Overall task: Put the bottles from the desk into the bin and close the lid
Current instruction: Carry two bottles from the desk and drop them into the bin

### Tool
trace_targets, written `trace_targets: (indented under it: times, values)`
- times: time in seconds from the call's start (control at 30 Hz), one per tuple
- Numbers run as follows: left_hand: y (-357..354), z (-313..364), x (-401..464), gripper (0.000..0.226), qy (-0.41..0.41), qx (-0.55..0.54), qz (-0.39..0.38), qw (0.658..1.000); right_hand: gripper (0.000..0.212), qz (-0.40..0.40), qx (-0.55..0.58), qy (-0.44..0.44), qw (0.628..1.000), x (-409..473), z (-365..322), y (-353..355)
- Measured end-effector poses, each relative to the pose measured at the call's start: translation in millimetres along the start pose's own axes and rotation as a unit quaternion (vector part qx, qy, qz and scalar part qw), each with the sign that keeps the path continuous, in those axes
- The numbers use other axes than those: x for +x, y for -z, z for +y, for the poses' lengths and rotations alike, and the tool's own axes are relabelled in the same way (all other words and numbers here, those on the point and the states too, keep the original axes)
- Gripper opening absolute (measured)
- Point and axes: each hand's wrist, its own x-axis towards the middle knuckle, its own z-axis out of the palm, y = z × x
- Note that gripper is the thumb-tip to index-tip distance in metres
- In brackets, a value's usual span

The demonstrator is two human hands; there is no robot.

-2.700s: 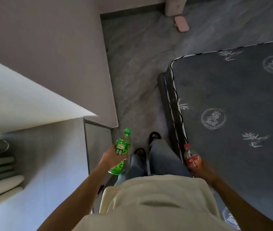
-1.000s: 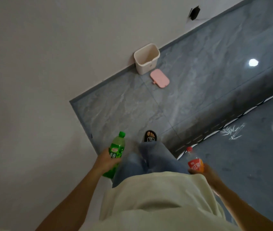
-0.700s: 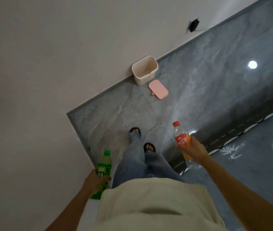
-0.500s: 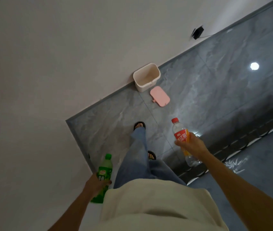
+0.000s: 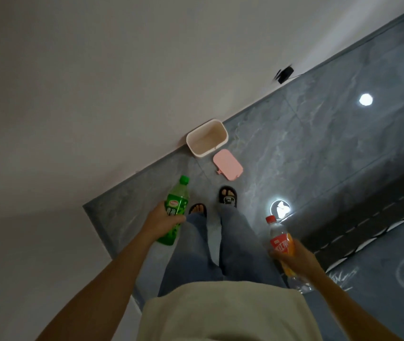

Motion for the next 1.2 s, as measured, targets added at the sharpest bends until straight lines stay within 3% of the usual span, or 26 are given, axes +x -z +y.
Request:
trace_targets:
  times: [0.1,0.23,0.37,0.57,0.83,0.93,1.2]
  values:
    - [-5,33,20,0.041,-0.016,-0.009,0.017,1.000,0.077,-0.007,-0.019,-0.017,1.000,19,-2,25]
    - [-24,43,43,0.068,0.015,-0.022,0.025,0.999,0.106,-0.019,-0.025,-0.015,0.999,63,-22,59]
    - [-44,22,58,0.068,0.058,-0.037,0.025,0.997,0.074,-0.034,-0.071,0.017,0.997,113,-64,82]
    - [-60,-16,83,0.070,0.148,-0.072,0.011,0.986,0.076,-0.030,-0.158,0.123,0.979,176,-149,82]
    - [-56,20,257,0.065,0.103,-0.101,0.062,0.988,0.078,-0.002,-0.228,0.243,0.943,340,-280,20]
    - [-57,39,333,0.061,0.044,-0.098,0.086,0.991,0.069,0.029,-0.290,0.303,0.907,411,-315,-14]
    - [-78,41,480,0.063,-0.070,-0.121,0.144,0.980,0.062,0.072,-0.492,0.428,0.755,570,-370,-90]
